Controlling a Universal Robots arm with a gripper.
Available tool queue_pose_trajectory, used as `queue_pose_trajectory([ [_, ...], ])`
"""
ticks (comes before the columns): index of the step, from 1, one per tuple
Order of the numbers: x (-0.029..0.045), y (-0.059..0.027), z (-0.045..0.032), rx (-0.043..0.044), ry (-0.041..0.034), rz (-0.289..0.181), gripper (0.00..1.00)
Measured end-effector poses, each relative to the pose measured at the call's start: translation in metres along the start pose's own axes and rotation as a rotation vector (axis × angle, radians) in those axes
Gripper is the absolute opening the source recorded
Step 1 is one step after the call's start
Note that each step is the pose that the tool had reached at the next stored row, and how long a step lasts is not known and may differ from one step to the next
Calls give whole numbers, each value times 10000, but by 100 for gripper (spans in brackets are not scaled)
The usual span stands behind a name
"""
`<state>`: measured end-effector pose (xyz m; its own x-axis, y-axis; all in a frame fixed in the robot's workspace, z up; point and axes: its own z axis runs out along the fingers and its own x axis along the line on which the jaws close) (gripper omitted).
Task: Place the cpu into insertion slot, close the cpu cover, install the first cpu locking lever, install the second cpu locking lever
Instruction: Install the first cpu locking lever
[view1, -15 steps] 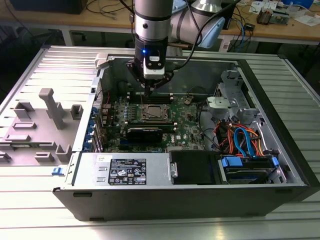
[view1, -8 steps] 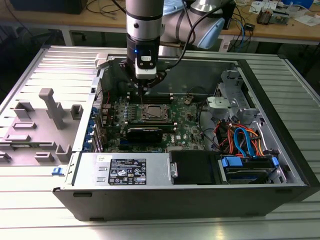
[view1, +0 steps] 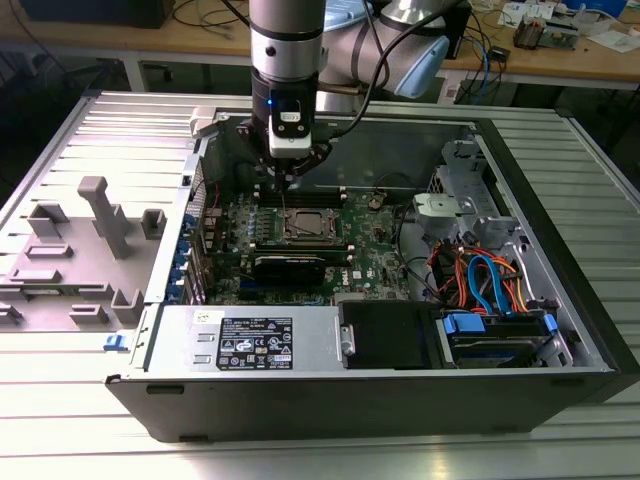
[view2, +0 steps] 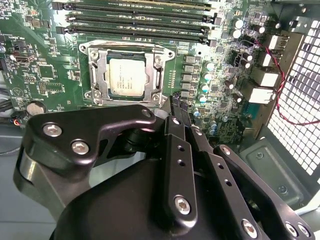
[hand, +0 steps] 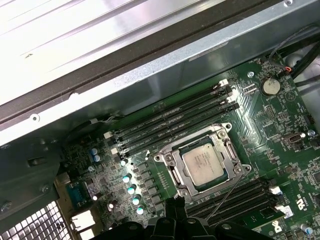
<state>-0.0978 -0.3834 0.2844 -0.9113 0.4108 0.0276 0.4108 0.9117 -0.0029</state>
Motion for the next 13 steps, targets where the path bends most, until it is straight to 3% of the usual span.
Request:
queue_pose_trajectory([
  [8, 9, -4, 3, 1, 0, -87, 11],
  [13, 22, -11, 21, 32, -3, -1100, 11],
])
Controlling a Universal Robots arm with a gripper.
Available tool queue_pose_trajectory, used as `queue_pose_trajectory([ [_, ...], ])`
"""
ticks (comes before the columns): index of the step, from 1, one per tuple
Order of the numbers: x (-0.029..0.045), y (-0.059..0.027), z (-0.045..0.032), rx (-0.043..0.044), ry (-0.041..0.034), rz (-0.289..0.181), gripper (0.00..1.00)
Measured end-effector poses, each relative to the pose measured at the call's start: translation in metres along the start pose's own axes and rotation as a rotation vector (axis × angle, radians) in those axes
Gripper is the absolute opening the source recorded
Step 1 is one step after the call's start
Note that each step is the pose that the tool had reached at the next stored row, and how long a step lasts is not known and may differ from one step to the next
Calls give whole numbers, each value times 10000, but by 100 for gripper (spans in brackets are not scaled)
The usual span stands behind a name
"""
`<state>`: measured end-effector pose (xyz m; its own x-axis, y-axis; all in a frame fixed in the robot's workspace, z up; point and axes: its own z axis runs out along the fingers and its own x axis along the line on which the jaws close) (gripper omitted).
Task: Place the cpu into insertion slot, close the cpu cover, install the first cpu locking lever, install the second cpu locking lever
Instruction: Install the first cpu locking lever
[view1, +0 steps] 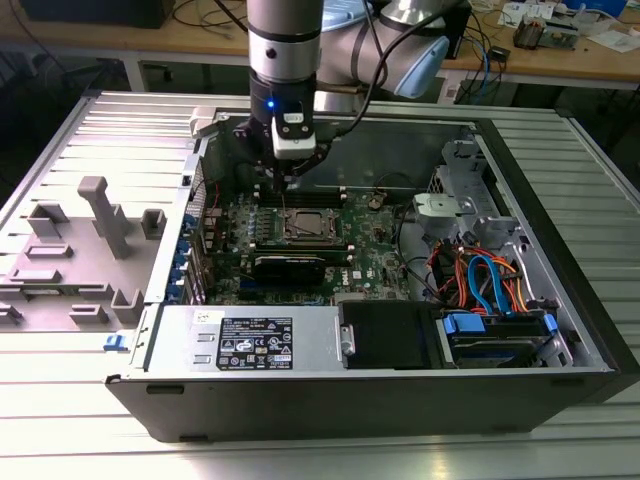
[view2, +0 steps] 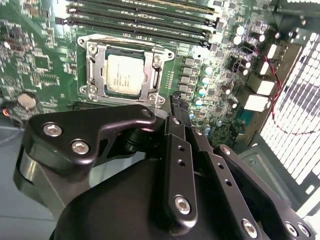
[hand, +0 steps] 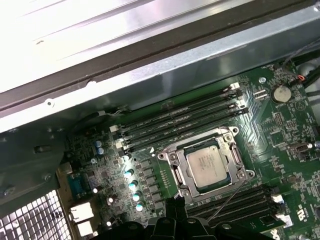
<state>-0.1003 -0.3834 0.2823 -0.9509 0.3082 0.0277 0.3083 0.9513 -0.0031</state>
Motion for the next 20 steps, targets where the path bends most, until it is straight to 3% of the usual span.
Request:
queue_pose_trajectory([
  [7, 78, -25, 15, -7, 3, -451, 11],
  [11, 82, -27, 40, 2, 0, -1020, 11],
  [14, 88, -29, 64, -14, -85, -1392, 11],
  [18, 182, -59, 94, -65, -247, -1403, 11],
  [20, 187, -61, 102, -76, -296, -1501, 11],
])
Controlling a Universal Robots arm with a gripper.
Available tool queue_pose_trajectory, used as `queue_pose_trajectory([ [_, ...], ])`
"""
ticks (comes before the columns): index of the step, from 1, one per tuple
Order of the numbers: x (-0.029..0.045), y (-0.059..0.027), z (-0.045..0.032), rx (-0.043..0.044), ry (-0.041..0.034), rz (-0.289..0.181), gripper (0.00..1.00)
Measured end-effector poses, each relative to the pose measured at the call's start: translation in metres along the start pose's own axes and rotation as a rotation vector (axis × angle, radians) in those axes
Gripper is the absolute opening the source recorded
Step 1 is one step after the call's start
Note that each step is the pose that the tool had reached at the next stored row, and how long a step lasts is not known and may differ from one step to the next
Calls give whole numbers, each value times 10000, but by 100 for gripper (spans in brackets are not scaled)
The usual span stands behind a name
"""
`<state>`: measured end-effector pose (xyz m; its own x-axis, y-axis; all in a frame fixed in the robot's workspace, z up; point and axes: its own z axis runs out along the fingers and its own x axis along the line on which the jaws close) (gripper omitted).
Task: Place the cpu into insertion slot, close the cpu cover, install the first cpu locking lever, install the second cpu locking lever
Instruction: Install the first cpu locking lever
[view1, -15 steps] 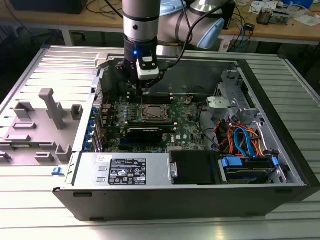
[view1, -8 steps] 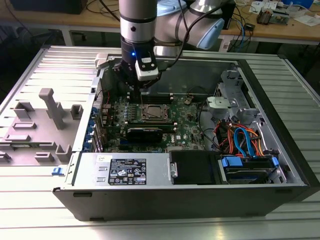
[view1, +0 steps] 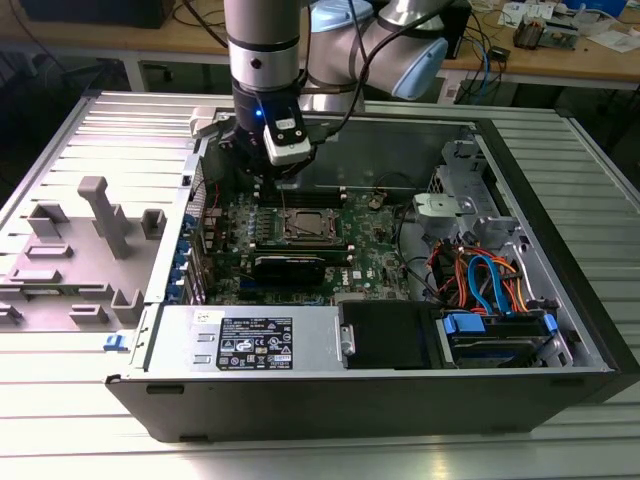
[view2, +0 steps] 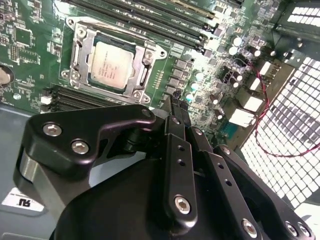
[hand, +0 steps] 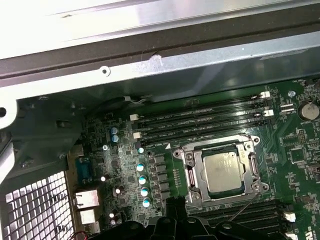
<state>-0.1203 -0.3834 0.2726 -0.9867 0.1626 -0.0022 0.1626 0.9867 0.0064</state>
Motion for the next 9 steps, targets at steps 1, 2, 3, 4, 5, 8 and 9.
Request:
queue_pose_trajectory([
  [1, -1, 0, 7, -5, -12, -255, 11],
  [2, 1, 0, 16, -6, -20, -651, 11],
  [3, 0, -1, 22, -7, -23, -880, 11],
  [4, 0, 0, 26, -9, -25, -1055, 11],
  [5, 0, -1, 31, -9, -26, -1234, 11],
  [8, 2, -1, 47, -12, -34, -1672, 11],
  [9, 3, -1, 50, -12, -36, -1702, 11],
])
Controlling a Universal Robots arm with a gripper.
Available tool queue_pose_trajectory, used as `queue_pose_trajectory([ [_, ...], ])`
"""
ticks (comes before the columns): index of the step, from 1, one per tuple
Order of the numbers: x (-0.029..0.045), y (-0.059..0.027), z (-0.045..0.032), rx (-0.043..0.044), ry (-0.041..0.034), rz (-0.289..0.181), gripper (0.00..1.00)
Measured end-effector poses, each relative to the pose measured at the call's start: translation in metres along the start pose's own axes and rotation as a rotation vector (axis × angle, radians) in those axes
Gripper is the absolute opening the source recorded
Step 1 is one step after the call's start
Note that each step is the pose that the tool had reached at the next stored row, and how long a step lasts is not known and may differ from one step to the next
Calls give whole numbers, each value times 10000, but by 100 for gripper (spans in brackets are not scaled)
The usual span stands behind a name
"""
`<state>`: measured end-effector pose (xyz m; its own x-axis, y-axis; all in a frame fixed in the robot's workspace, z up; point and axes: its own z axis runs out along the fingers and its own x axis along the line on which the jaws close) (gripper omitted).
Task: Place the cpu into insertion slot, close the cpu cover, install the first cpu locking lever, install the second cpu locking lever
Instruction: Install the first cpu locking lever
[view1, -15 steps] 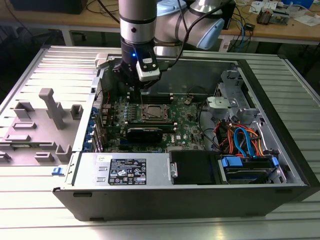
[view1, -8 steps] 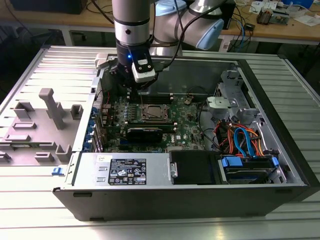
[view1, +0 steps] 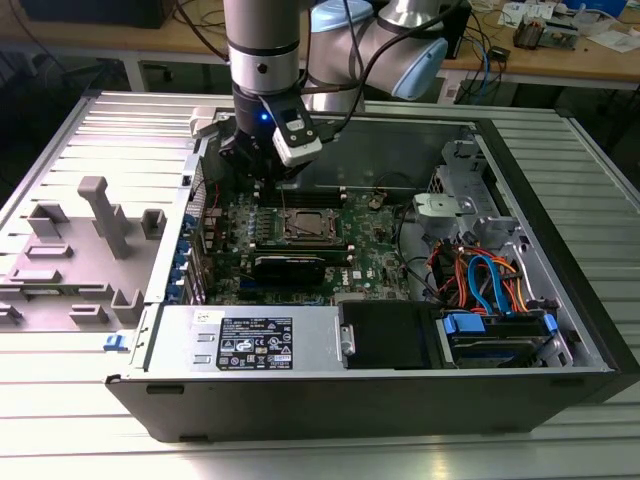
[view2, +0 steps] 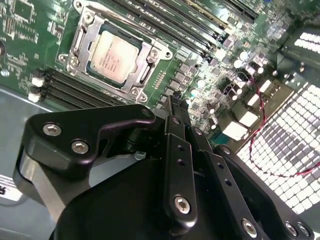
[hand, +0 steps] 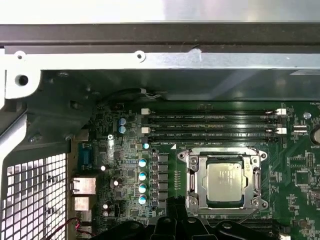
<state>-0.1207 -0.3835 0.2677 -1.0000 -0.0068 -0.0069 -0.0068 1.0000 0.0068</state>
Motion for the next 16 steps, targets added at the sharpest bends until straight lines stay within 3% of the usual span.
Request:
queue_pose_trajectory([
  [16, 6, 5, 5, -4, -3, -38, 11],
])
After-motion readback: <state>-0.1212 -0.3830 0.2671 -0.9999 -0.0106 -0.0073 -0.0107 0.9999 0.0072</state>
